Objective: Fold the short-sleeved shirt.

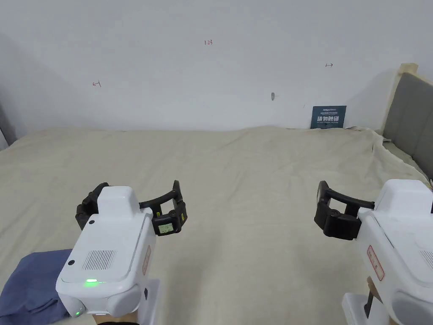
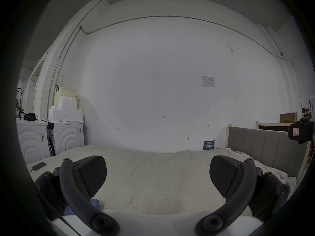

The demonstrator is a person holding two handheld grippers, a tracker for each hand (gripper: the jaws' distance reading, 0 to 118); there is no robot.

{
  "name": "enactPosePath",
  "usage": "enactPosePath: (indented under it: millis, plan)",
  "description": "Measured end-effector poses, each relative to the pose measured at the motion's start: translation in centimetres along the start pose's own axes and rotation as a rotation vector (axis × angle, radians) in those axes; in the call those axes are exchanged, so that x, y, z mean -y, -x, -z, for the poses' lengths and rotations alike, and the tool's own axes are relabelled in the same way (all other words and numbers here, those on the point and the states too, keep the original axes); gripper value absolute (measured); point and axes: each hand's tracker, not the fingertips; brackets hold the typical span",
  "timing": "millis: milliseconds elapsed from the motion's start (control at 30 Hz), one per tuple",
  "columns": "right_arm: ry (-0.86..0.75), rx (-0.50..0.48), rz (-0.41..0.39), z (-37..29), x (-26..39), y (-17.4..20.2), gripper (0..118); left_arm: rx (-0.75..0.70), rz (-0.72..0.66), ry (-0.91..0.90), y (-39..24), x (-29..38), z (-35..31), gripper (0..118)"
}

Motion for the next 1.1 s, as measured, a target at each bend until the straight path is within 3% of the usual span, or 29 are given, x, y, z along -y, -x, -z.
enactPosePath:
  millis: [1100]
  plan:
    - [-0.003,0.000,-0.010,0.30,0.24,-0.53,118,0.004,0.004,-0.002,-0.07,-0.17,0.00,118]
